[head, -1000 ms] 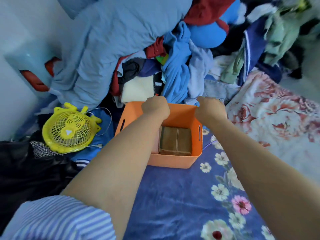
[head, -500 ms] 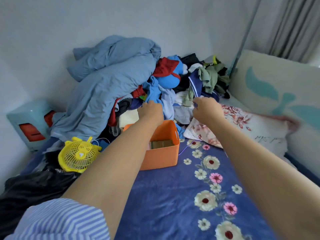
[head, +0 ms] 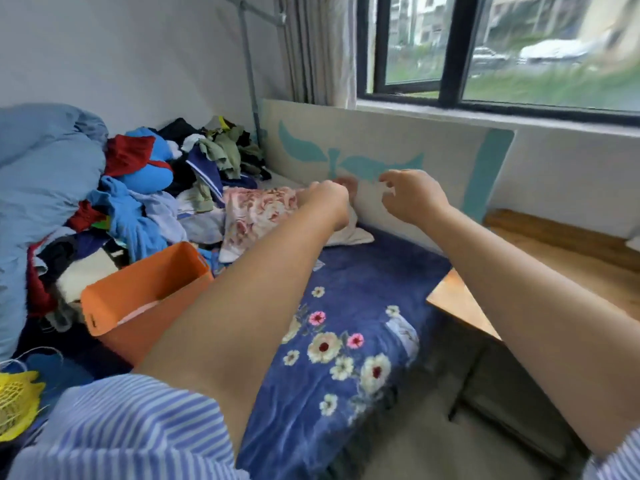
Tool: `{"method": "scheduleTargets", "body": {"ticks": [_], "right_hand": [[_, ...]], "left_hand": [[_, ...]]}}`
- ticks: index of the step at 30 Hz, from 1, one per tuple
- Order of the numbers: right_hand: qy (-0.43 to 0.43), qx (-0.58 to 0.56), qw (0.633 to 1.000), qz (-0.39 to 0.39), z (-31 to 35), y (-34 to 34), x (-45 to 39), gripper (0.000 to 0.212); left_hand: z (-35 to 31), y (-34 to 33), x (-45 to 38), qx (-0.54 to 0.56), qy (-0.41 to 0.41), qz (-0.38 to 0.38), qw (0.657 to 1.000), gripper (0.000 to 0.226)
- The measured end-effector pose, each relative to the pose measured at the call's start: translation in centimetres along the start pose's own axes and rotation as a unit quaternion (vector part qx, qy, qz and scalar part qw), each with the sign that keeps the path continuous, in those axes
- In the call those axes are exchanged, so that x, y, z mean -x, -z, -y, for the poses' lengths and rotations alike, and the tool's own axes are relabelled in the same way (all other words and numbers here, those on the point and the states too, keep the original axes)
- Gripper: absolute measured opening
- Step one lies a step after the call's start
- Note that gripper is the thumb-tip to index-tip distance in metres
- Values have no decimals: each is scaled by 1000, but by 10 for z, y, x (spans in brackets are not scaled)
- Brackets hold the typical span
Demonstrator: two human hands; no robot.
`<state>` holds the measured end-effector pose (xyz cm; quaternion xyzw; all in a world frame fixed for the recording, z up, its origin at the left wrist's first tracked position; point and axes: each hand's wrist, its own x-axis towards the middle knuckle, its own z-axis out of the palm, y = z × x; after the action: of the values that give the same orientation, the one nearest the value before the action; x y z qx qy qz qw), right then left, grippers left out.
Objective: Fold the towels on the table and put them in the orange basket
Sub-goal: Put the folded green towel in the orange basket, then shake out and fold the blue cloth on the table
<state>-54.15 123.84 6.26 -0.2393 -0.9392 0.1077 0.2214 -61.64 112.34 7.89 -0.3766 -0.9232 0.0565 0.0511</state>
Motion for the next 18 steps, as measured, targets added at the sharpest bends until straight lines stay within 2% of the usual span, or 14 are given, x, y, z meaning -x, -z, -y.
{"method": "scheduleTargets", "body": {"ticks": [2, 8, 12, 18], "right_hand": [[-54, 19, 998, -16, -58, 35, 31, 40], [-133, 66, 987, -59, -190, 116, 115, 39], [-201, 104, 973, -50, -291, 184, 187, 42], [-254, 151, 953, -59, -419, 284, 292, 39]], "left_hand": [[-69, 9, 1, 8, -57, -8, 998, 37], [-242, 28, 12, 16, -180, -26, 983, 28], [-385, 43, 38, 47, -254, -31, 966, 24], [-570, 50, 82, 94, -351, -27, 931, 25]]}}
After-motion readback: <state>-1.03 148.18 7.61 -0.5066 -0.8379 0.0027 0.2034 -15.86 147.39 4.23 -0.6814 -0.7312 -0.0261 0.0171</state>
